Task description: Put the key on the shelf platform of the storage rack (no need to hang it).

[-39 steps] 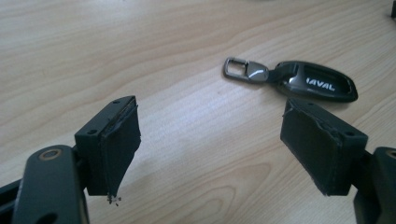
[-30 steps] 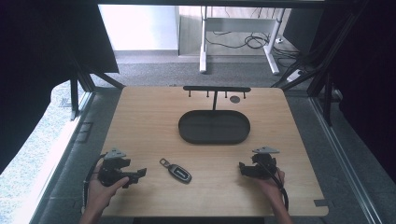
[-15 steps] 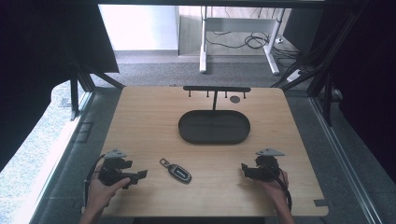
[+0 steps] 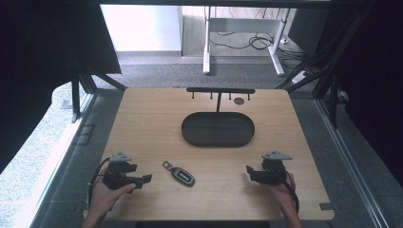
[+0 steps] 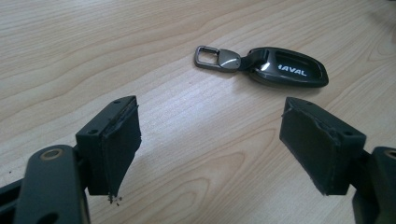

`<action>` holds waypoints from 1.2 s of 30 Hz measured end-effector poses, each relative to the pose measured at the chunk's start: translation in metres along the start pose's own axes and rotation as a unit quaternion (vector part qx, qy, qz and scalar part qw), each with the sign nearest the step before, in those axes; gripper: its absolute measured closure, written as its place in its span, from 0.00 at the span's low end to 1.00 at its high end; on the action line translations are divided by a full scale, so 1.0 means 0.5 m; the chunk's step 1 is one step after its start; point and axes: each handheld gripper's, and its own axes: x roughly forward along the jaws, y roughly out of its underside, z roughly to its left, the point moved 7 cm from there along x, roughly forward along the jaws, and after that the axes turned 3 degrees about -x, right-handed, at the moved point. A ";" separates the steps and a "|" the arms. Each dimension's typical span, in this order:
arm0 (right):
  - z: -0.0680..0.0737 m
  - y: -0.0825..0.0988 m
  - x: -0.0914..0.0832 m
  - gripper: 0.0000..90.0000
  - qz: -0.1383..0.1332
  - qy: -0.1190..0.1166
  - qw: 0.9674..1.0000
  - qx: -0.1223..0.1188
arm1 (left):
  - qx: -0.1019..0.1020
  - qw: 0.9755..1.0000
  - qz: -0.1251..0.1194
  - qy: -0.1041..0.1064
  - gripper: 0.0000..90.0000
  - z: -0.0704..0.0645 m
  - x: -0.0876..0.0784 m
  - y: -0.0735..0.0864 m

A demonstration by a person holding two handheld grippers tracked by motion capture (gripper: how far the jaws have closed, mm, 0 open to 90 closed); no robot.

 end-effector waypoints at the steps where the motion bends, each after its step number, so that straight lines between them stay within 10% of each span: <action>1: 0.006 0.001 0.002 0.23 0.004 -0.005 1.000 -0.007 | 0.000 1.000 0.000 -0.001 0.23 -0.001 -0.001 0.000; 19: 0.055 -0.070 -0.048 0.29 0.006 -0.033 0.999 -0.039 | -0.005 1.000 -0.017 -0.001 0.21 0.004 -0.023 -0.005; 36: 0.166 -0.165 -0.035 0.36 0.048 -0.096 0.988 -0.107 | 0.012 1.000 -0.016 -0.001 0.21 -0.020 -0.028 -0.016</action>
